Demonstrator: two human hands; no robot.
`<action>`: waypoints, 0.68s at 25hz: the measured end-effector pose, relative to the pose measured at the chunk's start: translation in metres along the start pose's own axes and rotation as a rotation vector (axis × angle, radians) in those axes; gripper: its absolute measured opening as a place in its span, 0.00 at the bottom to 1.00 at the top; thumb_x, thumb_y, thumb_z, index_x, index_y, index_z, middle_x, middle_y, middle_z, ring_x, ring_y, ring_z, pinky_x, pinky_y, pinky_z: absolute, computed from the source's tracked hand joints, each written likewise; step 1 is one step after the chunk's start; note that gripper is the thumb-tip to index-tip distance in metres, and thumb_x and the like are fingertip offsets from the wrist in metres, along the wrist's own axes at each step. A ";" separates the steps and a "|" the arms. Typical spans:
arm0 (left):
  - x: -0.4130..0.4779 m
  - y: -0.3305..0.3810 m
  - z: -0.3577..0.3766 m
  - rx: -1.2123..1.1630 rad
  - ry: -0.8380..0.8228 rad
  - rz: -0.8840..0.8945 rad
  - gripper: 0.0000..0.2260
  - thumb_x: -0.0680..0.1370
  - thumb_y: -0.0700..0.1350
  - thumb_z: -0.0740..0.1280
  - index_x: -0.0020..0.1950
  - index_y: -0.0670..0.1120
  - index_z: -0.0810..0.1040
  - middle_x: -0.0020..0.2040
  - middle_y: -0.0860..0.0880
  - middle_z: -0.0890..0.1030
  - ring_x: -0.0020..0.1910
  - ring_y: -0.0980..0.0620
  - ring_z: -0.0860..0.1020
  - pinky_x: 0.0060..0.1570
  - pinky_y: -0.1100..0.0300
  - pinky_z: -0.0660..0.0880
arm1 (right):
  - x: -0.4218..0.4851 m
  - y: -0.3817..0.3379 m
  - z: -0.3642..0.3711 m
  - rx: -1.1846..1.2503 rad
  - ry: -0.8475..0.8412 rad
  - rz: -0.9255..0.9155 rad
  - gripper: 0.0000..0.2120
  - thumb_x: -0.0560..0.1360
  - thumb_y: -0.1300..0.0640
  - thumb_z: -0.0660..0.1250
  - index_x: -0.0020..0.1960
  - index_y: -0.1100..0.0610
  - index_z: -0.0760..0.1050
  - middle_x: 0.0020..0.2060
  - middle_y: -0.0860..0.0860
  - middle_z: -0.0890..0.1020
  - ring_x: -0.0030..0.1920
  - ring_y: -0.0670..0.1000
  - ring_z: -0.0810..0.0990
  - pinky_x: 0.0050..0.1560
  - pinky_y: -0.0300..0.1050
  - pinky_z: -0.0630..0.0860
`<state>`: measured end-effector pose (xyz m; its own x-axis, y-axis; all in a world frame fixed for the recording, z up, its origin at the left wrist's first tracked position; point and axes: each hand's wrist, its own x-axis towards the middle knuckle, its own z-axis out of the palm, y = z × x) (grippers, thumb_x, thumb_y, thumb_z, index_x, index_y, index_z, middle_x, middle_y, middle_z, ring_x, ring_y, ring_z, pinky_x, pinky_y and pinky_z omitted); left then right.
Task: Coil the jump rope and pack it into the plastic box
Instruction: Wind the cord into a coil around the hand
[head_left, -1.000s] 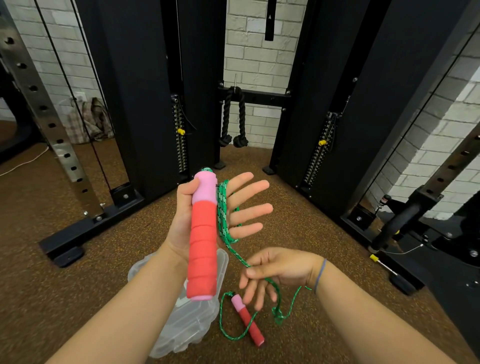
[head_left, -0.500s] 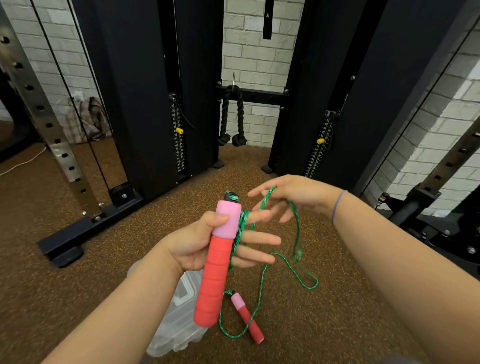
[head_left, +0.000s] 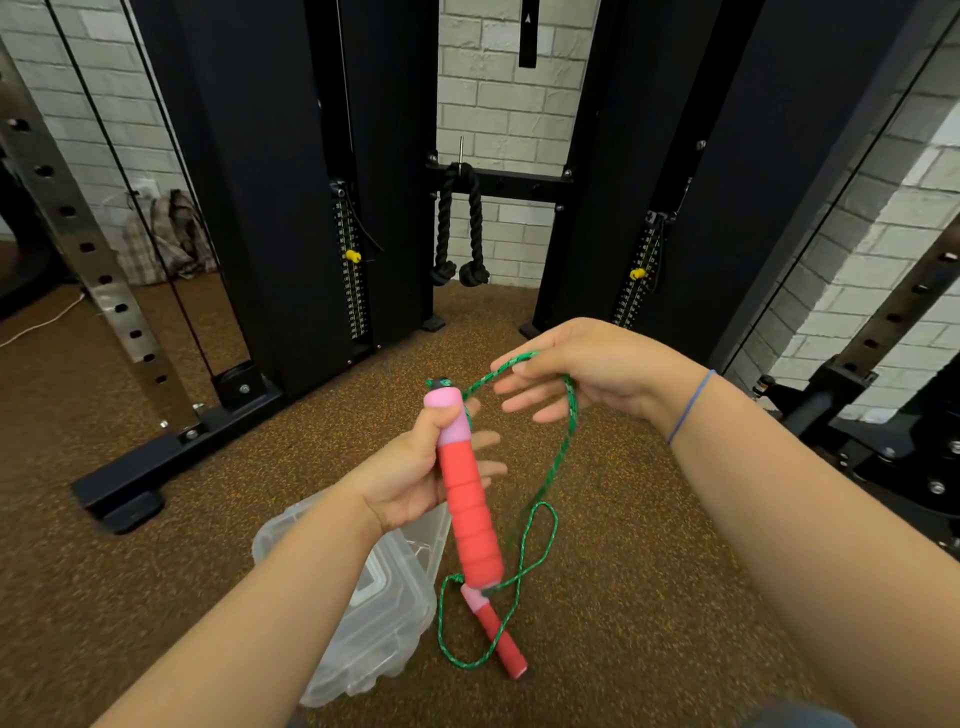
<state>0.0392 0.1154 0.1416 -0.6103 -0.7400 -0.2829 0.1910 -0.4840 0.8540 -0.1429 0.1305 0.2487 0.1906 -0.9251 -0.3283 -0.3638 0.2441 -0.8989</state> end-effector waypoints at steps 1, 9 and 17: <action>0.001 0.001 -0.001 -0.033 0.022 0.059 0.23 0.77 0.55 0.55 0.70 0.49 0.66 0.59 0.42 0.79 0.48 0.42 0.82 0.48 0.54 0.79 | -0.003 0.002 0.003 0.034 -0.030 -0.014 0.11 0.78 0.64 0.60 0.58 0.59 0.77 0.48 0.53 0.84 0.41 0.46 0.85 0.37 0.38 0.81; -0.009 0.010 -0.001 -0.432 -0.041 0.258 0.37 0.61 0.59 0.74 0.66 0.43 0.73 0.62 0.38 0.79 0.58 0.43 0.81 0.57 0.45 0.76 | -0.019 0.035 0.017 0.215 -0.298 -0.094 0.16 0.76 0.59 0.61 0.63 0.57 0.75 0.53 0.55 0.83 0.50 0.51 0.84 0.52 0.42 0.80; -0.012 0.014 0.007 -0.533 -0.165 0.279 0.34 0.74 0.63 0.53 0.73 0.43 0.65 0.66 0.39 0.76 0.64 0.42 0.77 0.60 0.44 0.73 | -0.017 0.076 0.036 0.180 -0.630 -0.042 0.20 0.79 0.49 0.54 0.62 0.60 0.74 0.55 0.56 0.83 0.46 0.50 0.85 0.49 0.42 0.78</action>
<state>0.0436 0.1212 0.1600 -0.5843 -0.8111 0.0272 0.6922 -0.4806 0.5383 -0.1414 0.1752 0.1757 0.7184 -0.6013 -0.3499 -0.1970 0.3066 -0.9312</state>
